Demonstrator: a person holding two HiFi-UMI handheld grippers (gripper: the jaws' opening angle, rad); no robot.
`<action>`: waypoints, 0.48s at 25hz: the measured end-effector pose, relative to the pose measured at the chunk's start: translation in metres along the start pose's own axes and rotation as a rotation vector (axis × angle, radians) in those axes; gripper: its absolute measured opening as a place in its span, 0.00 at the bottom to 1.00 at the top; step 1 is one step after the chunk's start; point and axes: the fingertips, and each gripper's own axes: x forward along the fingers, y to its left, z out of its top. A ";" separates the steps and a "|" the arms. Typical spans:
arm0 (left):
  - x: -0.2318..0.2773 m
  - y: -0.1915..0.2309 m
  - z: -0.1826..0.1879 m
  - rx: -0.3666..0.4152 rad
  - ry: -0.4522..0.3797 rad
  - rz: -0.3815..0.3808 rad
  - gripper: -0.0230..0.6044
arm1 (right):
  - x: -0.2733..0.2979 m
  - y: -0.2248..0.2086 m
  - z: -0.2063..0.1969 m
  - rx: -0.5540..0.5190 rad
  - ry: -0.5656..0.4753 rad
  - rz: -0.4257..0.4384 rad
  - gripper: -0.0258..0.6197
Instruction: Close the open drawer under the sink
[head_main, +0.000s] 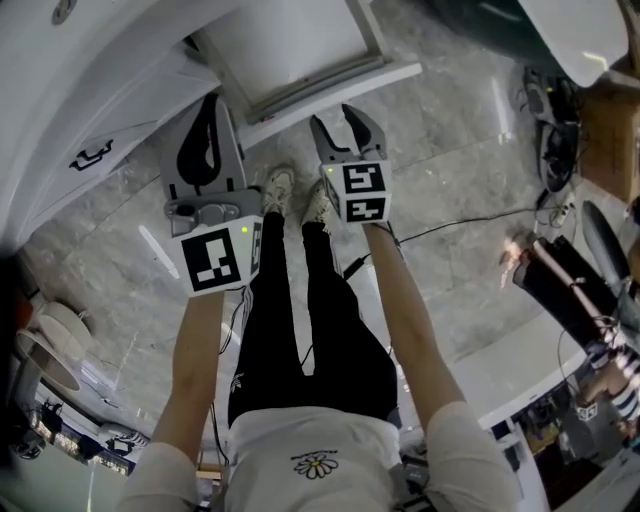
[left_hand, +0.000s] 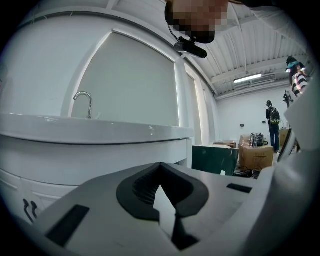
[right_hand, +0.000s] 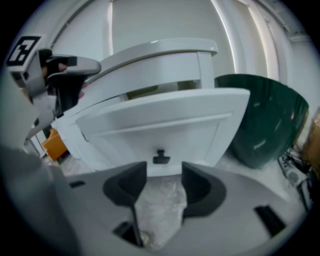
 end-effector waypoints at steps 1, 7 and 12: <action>-0.001 -0.001 -0.001 0.008 0.001 -0.008 0.06 | 0.004 -0.002 -0.001 0.009 0.005 -0.003 0.38; -0.007 0.004 -0.010 0.019 0.012 -0.013 0.06 | 0.025 0.008 0.001 -0.048 0.012 0.062 0.38; -0.009 0.001 -0.012 0.022 0.021 -0.012 0.06 | 0.034 0.010 0.001 -0.089 0.023 0.083 0.38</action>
